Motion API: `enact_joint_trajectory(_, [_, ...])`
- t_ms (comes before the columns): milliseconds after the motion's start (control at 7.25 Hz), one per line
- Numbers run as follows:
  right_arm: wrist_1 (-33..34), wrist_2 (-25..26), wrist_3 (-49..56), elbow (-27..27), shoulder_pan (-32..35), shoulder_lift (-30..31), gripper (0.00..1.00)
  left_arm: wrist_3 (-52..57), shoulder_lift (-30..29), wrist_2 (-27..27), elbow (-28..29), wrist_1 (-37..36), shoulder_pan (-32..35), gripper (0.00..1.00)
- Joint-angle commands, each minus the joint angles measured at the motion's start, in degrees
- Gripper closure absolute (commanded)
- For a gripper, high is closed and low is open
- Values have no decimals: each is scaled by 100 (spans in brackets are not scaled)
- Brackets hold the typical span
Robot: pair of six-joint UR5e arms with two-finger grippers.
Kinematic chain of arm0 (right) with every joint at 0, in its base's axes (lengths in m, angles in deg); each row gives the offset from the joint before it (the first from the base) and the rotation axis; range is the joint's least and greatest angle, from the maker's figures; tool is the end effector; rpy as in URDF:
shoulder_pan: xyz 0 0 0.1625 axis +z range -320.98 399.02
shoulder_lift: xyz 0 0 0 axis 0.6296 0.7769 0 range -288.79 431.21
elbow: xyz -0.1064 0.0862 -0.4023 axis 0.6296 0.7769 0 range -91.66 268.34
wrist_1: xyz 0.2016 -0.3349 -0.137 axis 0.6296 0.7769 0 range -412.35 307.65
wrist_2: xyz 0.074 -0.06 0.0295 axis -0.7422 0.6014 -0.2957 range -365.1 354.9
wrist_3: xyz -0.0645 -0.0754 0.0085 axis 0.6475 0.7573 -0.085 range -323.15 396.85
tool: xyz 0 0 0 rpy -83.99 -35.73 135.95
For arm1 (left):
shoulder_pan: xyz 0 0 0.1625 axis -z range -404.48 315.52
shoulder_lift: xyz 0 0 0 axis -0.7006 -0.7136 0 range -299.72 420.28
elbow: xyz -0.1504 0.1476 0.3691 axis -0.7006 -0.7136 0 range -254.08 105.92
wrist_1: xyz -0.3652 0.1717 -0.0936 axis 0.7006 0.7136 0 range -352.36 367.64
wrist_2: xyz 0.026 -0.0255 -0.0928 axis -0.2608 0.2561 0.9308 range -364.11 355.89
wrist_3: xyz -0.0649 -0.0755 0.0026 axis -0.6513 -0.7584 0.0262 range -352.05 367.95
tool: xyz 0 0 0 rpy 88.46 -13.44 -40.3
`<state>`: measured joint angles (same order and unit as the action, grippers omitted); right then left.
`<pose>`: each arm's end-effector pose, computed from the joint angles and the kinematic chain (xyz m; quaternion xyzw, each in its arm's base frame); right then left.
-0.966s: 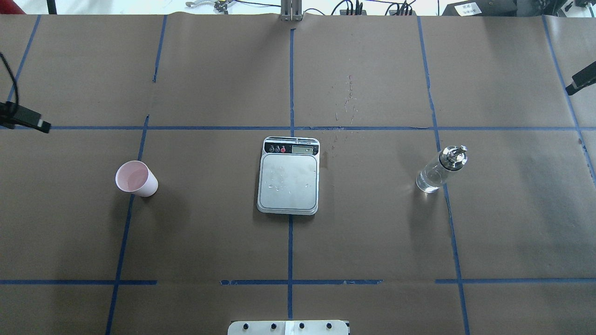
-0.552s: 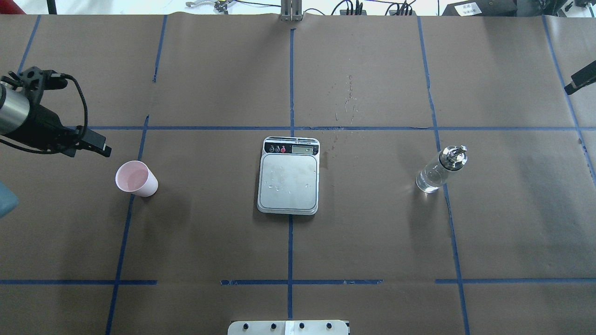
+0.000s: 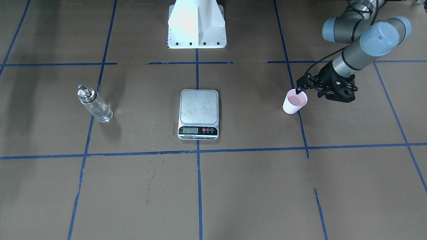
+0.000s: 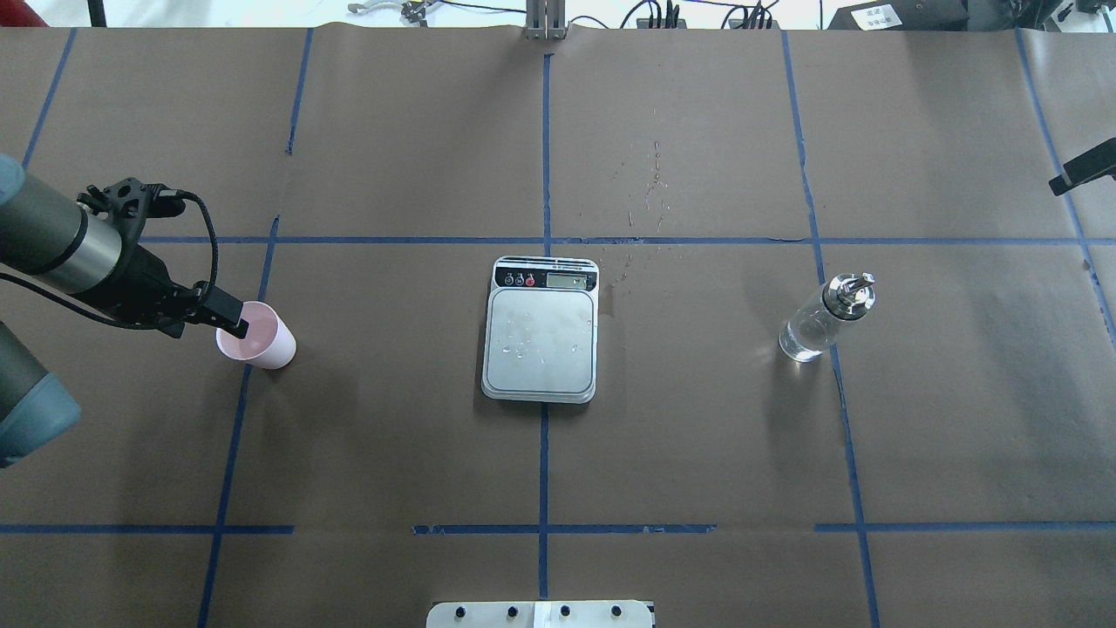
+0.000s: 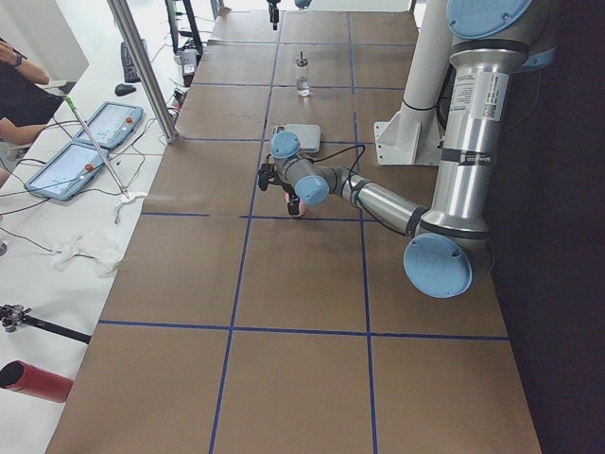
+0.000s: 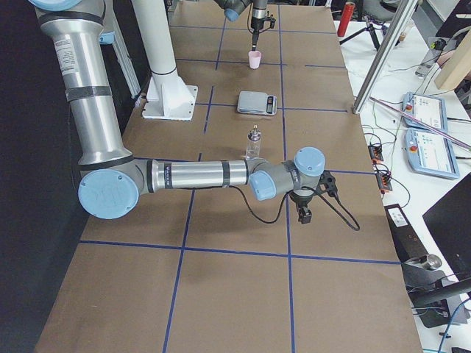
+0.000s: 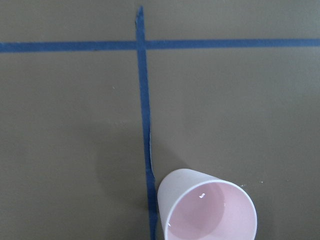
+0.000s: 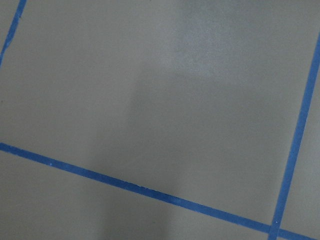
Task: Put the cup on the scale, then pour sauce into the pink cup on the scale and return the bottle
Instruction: 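Reach the left gripper down to the pink cup and grasp it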
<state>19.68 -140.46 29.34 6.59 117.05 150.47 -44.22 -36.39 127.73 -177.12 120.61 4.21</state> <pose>-0.0610 -0.5890 0.5937 0.0973 -0.4017 -0.1037 0.9047 0.3077 -0.4514 0.4394 -0.0092 0.4754 0.0471 0.8785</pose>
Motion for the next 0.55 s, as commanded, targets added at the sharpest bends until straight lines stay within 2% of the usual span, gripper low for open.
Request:
enact_joint_trajectory(0, [-40, 0, -30, 10, -43, 19, 0, 5, -158, 0, 292, 14, -44, 14])
enact_joint_trajectory(138, [-40, 0, -30, 10, -43, 10, 0, 5, -246, 8, 398, 14, -52, 16])
enact_joint_trajectory(276, [-40, 0, -39, 10, -43, 19, 0, 14, -247, -26, 451, 14, -105, 27])
enact_joint_trajectory(414, [-40, -8, -39, 10, -52, 10, 0, -12, -256, -105, 469, 5, -114, 77])
